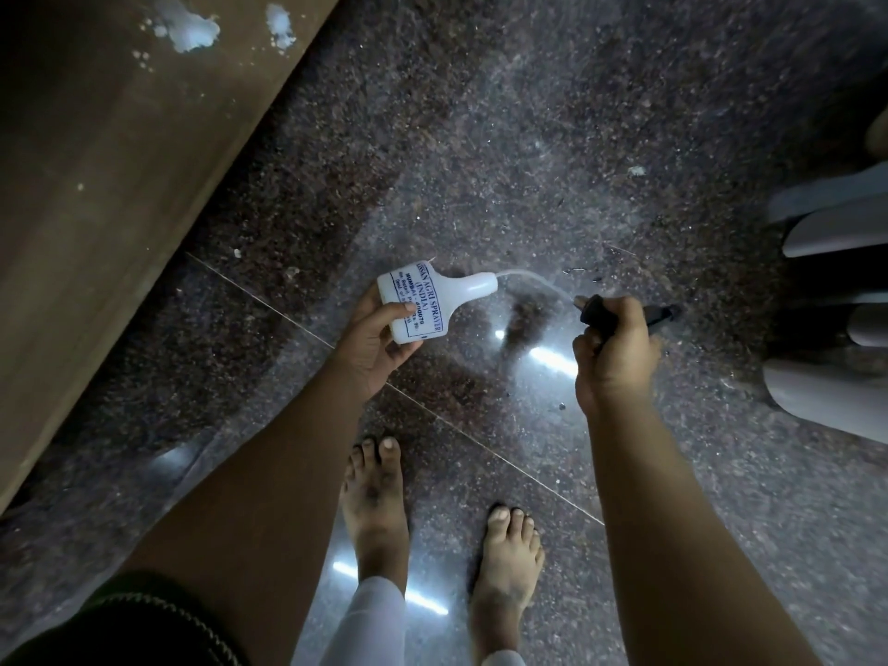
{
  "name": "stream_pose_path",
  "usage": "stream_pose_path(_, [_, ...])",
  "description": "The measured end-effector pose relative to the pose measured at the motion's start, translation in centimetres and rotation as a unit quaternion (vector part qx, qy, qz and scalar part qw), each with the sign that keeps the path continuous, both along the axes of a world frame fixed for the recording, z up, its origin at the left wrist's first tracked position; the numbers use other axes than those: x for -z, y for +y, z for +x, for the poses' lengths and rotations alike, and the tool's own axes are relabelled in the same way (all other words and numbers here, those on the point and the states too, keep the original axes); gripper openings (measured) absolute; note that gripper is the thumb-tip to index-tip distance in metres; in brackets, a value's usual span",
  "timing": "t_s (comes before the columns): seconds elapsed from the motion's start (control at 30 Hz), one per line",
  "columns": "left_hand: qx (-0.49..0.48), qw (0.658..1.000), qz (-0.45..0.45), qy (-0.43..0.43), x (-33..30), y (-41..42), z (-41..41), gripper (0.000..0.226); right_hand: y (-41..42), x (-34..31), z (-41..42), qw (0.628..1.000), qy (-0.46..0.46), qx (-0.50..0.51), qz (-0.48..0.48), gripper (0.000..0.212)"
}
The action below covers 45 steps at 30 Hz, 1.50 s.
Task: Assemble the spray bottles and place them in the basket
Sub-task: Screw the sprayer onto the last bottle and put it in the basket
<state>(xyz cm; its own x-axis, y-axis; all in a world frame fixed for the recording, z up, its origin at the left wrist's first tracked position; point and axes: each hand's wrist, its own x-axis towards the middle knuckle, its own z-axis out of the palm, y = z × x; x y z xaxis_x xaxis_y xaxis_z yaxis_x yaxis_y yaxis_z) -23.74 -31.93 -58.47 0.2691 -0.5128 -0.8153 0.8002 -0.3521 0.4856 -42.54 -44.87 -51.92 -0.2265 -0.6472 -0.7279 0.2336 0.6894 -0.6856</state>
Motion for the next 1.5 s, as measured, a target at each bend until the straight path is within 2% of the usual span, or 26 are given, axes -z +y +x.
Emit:
stream_pose_path(0.1, [-0.007,1.000,-0.005,0.024,-0.2,0.5,0.4,0.035,-0.8,0.1,-0.5,0.997,-0.006,-0.073,0.032,0.014])
stream_pose_path(0.23, [-0.031,0.998,-0.027,0.056,-0.6,1.1,0.9,0.059,-1.8,0.3,-1.2,0.987,-0.059,-0.126,0.074,0.005])
stream_pose_path(0.4, [-0.006,0.996,-0.060,0.058,-1.1,1.2,0.9,0.057,-2.1,0.2,0.4,0.974,-0.066,-0.205,0.074,0.010])
stream_pose_path(0.47, [0.034,0.996,-0.059,0.054,-1.6,0.8,0.3,0.056,-1.9,0.2,1.4,0.960,-0.070,-0.262,0.068,0.012])
stream_pose_path(0.57, [0.040,0.997,-0.050,0.048,-1.9,0.5,0.0,0.057,-1.8,0.5,2.4,0.951,-0.078,-0.295,0.061,0.012])
stream_pose_path(0.7, [0.041,0.998,-0.013,0.042,-2.1,0.2,0.2,0.075,-2.1,0.3,2.8,0.922,-0.088,-0.371,0.073,0.018])
stream_pose_path(0.73, [0.033,0.998,-0.010,0.045,-2.2,0.0,0.1,0.072,-2.2,0.2,2.9,0.918,-0.108,-0.372,0.083,0.019])
stream_pose_path(0.8, [0.011,0.999,-0.013,0.050,-2.5,-0.4,-0.1,0.050,-2.2,0.2,3.2,0.921,-0.153,-0.345,0.095,0.018])
stream_pose_path(0.87, [0.013,0.999,-0.013,0.037,-2.9,-0.7,-0.2,0.036,-2.6,0.3,3.5,0.928,-0.122,-0.343,0.083,0.012])
stream_pose_path(0.93, [0.030,0.999,-0.022,0.004,-3.3,-1.0,-0.4,0.047,-3.1,0.6,4.0,0.933,-0.054,-0.346,0.088,0.015])
stream_pose_path(1.03, [0.061,0.994,-0.059,-0.062,-3.7,-1.4,-0.3,0.080,-3.4,1.0,5.3,0.941,-0.010,-0.301,0.158,0.016])
stream_pose_path(1.1, [0.074,0.989,-0.082,-0.096,-3.9,-1.4,-0.2,0.082,-3.3,1.2,5.9,0.932,0.011,-0.301,0.203,0.018])
stream_pose_path(1.17, [0.066,0.991,-0.083,-0.087,-4.1,-1.2,-0.3,0.080,-2.7,1.4,6.4,0.934,0.001,-0.276,0.227,0.022])
stream_pose_path(1.27, [0.025,0.996,-0.068,-0.052,-3.9,-1.1,-1.0,0.074,-1.6,0.9,7.6,0.958,-0.050,-0.207,0.192,0.026])
stream_pose_path(1.33, [-0.006,0.998,-0.061,-0.028,-3.9,-1.3,-1.7,0.068,-1.2,0.8,8.3,0.963,-0.136,-0.172,0.157,0.031])
stream_pose_path(1.43, [-0.071,0.995,-0.062,0.036,-4.3,-1.9,-2.1,0.046,-1.5,0.6,8.6,0.937,-0.282,-0.169,0.121,0.029])
stream_pose_path(1.5, [-0.108,0.989,-0.072,0.064,-4.4,-2.1,-1.7,0.044,-1.8,0.5,8.5,0.929,-0.298,-0.194,0.099,0.021])
